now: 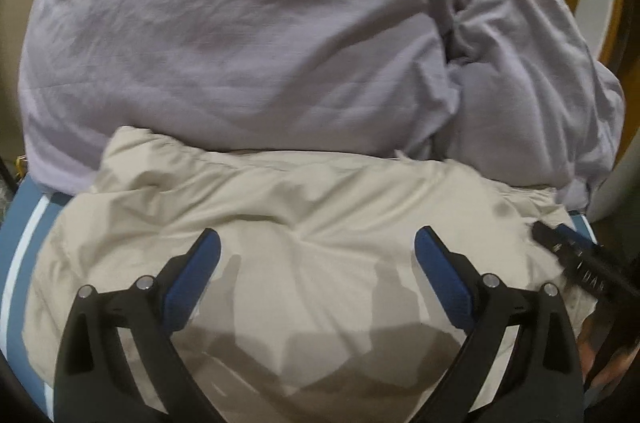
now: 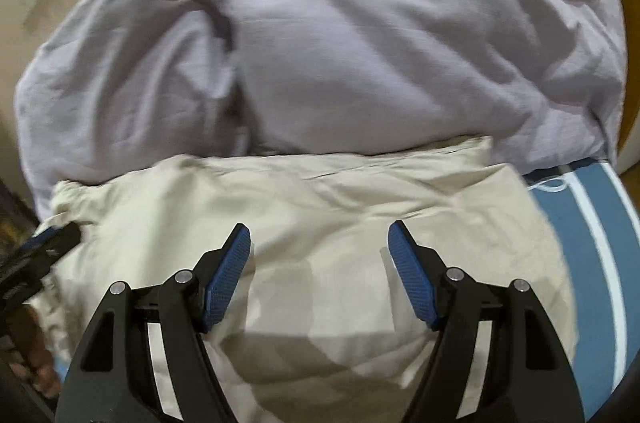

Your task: Fold large clothes

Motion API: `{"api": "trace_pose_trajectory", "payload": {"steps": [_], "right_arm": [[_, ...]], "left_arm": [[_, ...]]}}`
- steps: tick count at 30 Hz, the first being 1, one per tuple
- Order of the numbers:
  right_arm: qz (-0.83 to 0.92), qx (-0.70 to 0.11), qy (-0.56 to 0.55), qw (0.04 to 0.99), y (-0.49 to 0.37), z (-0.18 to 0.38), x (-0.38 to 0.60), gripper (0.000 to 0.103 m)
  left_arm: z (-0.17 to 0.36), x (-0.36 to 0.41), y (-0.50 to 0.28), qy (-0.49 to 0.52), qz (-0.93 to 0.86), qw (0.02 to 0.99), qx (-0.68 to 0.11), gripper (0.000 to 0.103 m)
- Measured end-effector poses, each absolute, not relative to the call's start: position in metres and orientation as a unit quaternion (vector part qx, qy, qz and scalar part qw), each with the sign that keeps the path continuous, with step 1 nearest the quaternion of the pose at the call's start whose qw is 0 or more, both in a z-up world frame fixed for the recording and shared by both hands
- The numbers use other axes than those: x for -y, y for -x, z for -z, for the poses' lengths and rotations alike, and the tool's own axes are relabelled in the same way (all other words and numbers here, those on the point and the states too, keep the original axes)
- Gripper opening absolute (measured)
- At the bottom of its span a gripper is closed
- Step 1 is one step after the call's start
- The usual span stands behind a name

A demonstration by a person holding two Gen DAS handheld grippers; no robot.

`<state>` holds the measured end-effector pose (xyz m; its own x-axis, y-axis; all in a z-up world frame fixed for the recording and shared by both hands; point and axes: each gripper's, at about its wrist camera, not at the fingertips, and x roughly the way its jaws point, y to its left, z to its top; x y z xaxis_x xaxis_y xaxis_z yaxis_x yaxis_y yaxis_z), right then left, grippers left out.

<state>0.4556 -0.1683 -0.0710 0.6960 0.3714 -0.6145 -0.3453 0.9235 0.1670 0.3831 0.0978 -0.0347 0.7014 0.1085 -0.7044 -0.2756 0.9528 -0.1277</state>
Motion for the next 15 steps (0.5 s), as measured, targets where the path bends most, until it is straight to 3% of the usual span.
{"api": "trace_pose_trajectory", "payload": {"steps": [15], "right_arm": [[-0.196,-0.330,0.039,0.923,-0.444,0.109,0.115,0.077]], "left_arm": [[0.091,-0.102,-0.413,0.093,-0.140,0.903,-0.396,0.098]]}}
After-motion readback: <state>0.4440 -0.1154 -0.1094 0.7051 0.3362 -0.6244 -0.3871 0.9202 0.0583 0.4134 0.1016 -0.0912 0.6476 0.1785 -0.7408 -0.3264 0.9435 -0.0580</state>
